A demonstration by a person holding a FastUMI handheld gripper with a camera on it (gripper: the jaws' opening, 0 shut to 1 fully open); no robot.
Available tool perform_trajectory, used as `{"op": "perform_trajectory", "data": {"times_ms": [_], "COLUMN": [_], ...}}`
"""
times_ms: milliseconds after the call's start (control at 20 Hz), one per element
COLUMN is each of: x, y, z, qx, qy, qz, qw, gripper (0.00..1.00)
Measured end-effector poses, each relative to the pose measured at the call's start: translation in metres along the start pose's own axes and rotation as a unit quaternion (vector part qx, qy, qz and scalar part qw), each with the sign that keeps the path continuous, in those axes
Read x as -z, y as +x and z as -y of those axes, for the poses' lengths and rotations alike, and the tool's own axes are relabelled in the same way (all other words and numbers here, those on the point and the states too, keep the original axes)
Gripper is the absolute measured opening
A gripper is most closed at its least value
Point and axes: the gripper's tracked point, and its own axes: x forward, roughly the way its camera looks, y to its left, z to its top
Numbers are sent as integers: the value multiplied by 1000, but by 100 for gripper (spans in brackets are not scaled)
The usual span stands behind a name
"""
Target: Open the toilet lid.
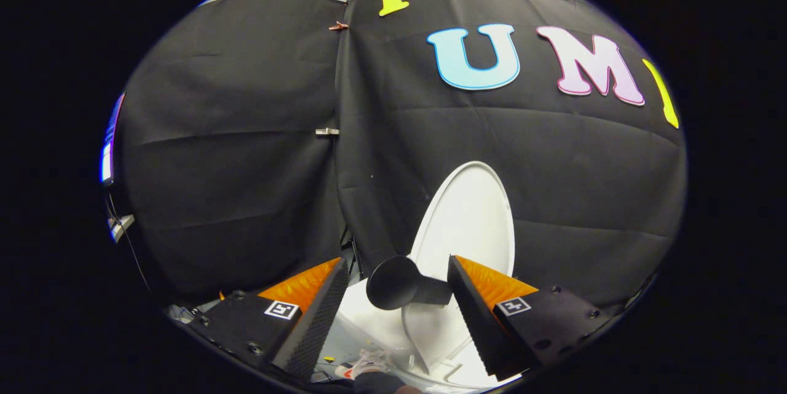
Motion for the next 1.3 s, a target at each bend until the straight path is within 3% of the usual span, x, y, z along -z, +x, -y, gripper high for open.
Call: {"op": "perform_trajectory", "data": {"times_ms": [350,600,1100,1300], "x": [-63,-95,-66,-48], "y": [-25,-76,-204,-240], "z": [14,68,262,311], "qx": [24,70,221,264], "qy": [-45,-26,-44,-39], "qz": [86,120,96,92], "qw": [995,990,969,959], "gripper": [99,99,99,99]}}
